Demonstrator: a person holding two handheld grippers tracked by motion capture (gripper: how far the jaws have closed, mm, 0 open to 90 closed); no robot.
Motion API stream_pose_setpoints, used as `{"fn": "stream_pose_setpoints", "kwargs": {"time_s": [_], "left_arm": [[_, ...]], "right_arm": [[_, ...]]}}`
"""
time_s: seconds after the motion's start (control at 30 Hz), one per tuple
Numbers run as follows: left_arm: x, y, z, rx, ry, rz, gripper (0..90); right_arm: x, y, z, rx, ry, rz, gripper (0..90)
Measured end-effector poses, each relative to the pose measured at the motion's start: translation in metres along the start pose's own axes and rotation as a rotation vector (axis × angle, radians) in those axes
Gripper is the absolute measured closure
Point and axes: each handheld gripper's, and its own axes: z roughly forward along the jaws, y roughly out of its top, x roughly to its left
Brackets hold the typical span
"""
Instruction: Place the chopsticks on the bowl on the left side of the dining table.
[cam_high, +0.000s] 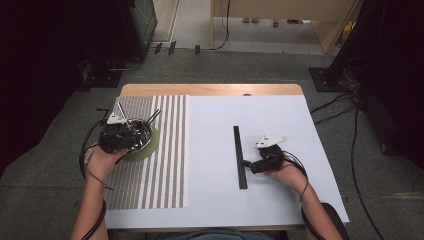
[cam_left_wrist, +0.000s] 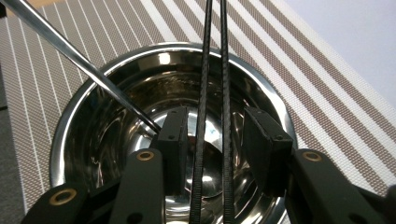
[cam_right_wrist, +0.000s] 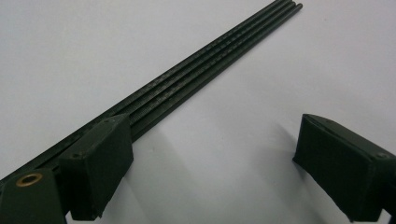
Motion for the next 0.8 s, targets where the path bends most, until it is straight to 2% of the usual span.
{"fn": "stream_pose_setpoints", "kwargs": {"time_s": [0.3,0.5,0.8], "left_arm": [[-0.0009,-0.0014,0.0041,0.019,-0.002,0.010,73.1],[-0.0004,-0.0014,0.0044,0.023,-0.006,0.003,79.8],[-0.0005,-0.0023,0.0034,0.029,-0.041,0.019,80.8]], "right_arm": [[0.0000,0.0000,0.0000,0.000,0.000,0.000,10.9],[0.0000,0.0000,0.0001,-0.001,0.000,-0.001,10.9],[-0.0001,0.0000,0.0000,-0.001,0.000,-0.001,10.9]]}}
